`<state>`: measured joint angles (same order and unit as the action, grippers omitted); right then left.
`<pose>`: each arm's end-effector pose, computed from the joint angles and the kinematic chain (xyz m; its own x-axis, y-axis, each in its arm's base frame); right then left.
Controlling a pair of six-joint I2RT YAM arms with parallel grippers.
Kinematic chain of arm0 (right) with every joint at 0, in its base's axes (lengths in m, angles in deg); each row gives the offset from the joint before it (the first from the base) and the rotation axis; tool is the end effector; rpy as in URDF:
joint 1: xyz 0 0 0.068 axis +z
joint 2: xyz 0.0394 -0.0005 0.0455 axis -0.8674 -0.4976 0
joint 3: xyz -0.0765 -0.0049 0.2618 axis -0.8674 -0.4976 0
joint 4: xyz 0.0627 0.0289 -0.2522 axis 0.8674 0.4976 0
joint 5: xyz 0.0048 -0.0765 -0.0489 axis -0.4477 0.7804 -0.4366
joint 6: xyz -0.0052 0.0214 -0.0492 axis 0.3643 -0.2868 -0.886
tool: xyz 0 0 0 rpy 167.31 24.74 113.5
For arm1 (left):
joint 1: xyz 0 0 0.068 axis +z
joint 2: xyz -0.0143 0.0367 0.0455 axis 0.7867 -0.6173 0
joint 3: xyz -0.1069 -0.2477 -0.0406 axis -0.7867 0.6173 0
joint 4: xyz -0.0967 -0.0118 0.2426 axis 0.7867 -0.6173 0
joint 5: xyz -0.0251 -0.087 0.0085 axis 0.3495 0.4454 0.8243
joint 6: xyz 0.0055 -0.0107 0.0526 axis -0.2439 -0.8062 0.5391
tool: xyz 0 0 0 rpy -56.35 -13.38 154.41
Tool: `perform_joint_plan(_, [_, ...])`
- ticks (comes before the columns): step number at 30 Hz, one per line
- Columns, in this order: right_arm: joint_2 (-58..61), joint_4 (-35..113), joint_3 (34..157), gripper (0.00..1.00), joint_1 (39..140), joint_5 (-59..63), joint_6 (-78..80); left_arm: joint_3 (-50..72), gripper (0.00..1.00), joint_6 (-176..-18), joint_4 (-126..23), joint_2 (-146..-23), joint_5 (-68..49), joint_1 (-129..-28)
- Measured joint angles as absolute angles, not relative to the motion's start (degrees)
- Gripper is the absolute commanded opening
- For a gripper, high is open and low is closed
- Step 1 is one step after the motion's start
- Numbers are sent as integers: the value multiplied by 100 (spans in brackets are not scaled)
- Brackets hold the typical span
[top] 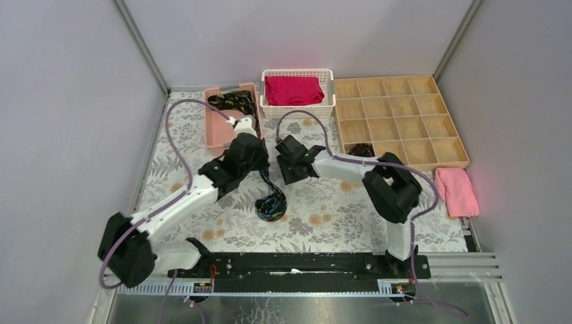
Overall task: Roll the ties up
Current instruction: Roll the tie at the center of the board.
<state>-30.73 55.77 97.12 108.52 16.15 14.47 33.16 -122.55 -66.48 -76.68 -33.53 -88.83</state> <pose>0.2842 0.3138 0.1725 -0.7440 -0.3174 -0.5880 -0.4715 0.8729 0.1255 0.2176 -0.1517 0.2851 -0.5627 -0.2955 -0.7720 0.0708 0.9133 -0.4012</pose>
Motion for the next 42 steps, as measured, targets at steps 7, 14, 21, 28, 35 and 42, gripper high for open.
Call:
perform_joint_plan(7, [-1508,5706,8768,54,10854,1736,1504,3220,0,-11847,-6447,-9237,-2993,-8437])
perform_joint_plan(14, [-1119,5619,8641,64,11197,1425,1534,2956,0,-11545,-6137,-10225,-2759,-8273])
perform_joint_plan(21, [-1760,5452,8643,64,11488,1156,1580,2796,0,-11447,-5942,-10614,-2630,-8196])
perform_joint_plan(28, [-2017,5359,8643,67,11527,1069,1617,2774,0,-11447,-5868,-10822,-2564,-8133])
perform_joint_plan(35, [-1781,5385,8689,71,11599,1080,1646,2816,0,-11453,-5643,-10872,-2472,-8133])
perform_joint_plan(42, [-1808,5422,8709,71,11730,1051,1692,2871,0,-11451,-5590,-10972,-2440,-8107])
